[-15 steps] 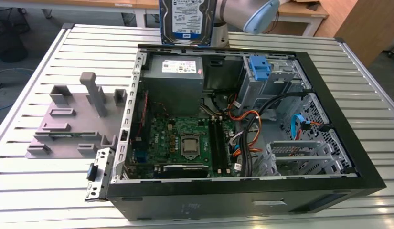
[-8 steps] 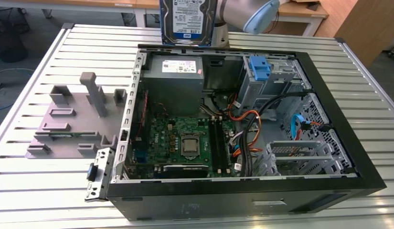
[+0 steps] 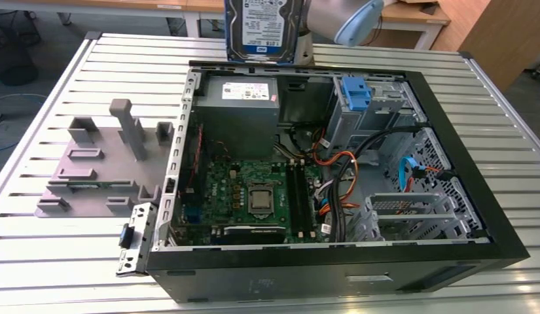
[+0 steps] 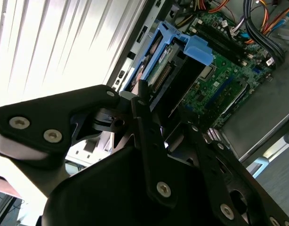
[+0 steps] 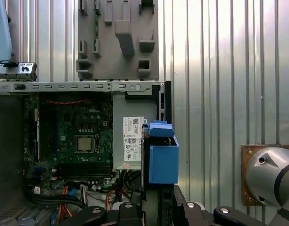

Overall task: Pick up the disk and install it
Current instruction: 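Pick up the disk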

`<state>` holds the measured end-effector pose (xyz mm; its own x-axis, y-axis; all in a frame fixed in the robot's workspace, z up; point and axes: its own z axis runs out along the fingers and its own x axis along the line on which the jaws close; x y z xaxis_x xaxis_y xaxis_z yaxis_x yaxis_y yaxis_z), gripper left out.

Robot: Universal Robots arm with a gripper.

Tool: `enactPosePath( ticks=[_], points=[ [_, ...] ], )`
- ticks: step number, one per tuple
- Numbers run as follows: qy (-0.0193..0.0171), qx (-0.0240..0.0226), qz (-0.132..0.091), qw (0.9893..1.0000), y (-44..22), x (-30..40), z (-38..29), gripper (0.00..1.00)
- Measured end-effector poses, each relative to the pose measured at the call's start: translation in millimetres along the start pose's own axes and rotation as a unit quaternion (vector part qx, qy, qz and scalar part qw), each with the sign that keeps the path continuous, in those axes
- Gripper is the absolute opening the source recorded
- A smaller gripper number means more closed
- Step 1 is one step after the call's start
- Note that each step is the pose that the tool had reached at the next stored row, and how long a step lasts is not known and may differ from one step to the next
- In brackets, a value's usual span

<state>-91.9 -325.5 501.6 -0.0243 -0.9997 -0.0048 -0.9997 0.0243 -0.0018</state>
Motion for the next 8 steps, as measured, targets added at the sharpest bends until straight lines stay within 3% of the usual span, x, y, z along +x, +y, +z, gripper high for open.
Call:
enactPosePath(
  ticks=[8],
  points=[
    [0.0000,0.0000,0.000,1.0000,-11.4,-0.3,0.0,0.35]
  ],
)
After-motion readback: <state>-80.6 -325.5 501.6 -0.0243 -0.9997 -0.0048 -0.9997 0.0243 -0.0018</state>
